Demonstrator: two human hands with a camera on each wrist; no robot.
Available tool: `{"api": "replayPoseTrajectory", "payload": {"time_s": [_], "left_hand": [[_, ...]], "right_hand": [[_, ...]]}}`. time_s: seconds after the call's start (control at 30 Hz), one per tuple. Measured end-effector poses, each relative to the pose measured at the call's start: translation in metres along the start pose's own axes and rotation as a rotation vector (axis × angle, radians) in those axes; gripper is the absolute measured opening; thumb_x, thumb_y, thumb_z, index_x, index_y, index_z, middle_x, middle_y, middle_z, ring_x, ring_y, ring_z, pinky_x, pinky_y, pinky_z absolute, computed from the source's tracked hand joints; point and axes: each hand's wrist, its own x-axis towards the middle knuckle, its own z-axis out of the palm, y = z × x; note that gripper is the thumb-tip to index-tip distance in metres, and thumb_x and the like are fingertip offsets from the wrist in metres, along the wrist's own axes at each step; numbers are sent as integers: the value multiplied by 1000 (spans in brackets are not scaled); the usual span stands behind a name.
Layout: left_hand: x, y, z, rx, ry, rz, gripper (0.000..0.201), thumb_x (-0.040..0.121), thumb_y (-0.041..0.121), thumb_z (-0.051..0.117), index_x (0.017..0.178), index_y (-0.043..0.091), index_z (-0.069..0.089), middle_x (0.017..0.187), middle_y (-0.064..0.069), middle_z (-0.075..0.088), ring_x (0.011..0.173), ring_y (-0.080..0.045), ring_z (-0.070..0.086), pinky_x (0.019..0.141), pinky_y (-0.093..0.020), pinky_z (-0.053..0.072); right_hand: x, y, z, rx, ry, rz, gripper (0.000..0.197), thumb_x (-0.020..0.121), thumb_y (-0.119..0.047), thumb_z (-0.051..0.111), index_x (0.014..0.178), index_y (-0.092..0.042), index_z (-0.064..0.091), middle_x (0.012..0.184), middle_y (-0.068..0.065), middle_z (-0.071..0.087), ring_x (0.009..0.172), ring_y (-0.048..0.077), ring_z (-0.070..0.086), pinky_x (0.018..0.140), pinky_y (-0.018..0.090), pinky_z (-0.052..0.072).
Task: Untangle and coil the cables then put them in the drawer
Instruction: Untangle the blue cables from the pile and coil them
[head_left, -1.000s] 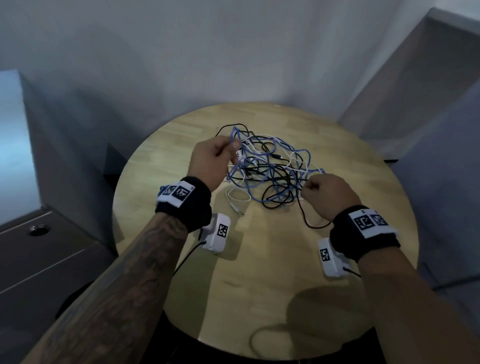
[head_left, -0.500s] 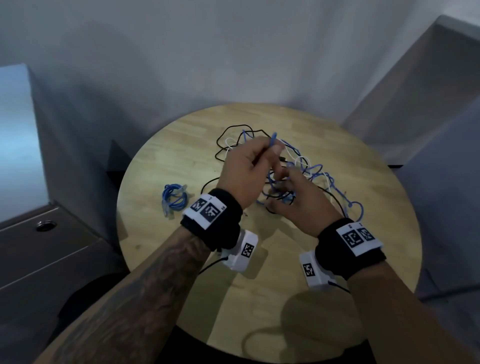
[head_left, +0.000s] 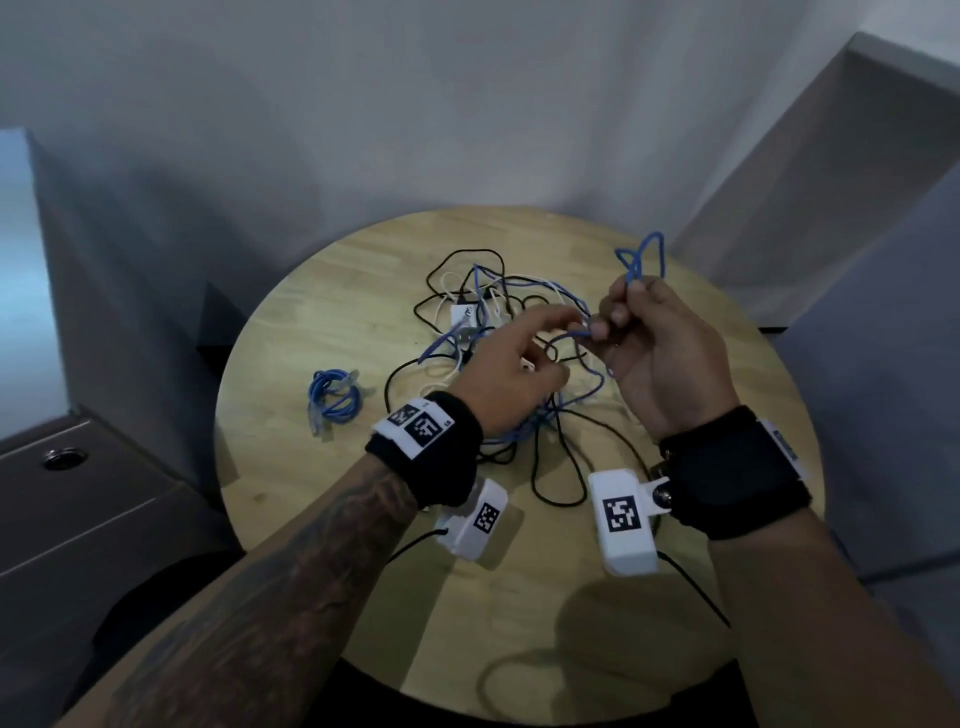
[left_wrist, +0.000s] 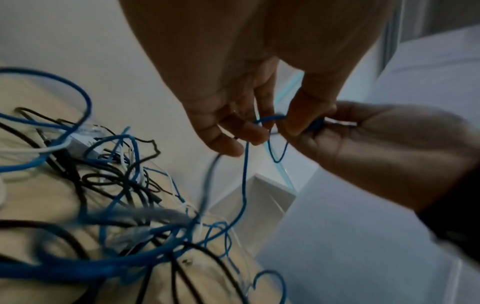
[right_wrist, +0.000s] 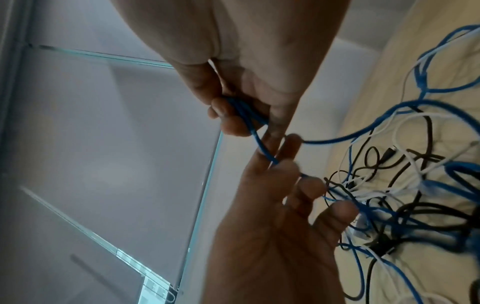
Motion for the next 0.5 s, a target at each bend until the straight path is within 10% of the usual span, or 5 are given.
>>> {"api": "replayPoseTrajectory", "payload": {"time_s": [0.17,0.3,0.43,0.5], "left_hand": [[-1,-16,11,85,-53,-63,37,85,35,65,120,26,57,96,12,66,77,-22,63,74,-44,55],[-9,-18,17,75,86,-61,59,74,43,80,111,24,39,85,3,50,53,-16,44,50,-32,40],[-6,-14,18,74,29,-28,90,73,36,84,145,31,30,111,8,56,55,-15,50,52,-21,40],[-3,-14,16,69,-80,-48,55,79,26,80,128,23,55,80,11,60,54,-9,48,56,-21,40]], "right_hand": [[-3,-7,0,114,-12,27,22,103,-15,37,86,-12,50,65,-2,40,57,14,40,74,36,44],[-5,-16,2,153,23,47,25,98,-20,37,77,-15,48,61,-4,26,52,13,22,52,27,33],[-6,-22,-3,186,-43,126,23,93,-24,37,72,-18,41,60,-6,15,49,10,13,46,24,17],[-7,-25,-3,200,-84,138,24,92,-27,37,70,-18,39,58,-7,13,47,10,12,44,24,14]]}}
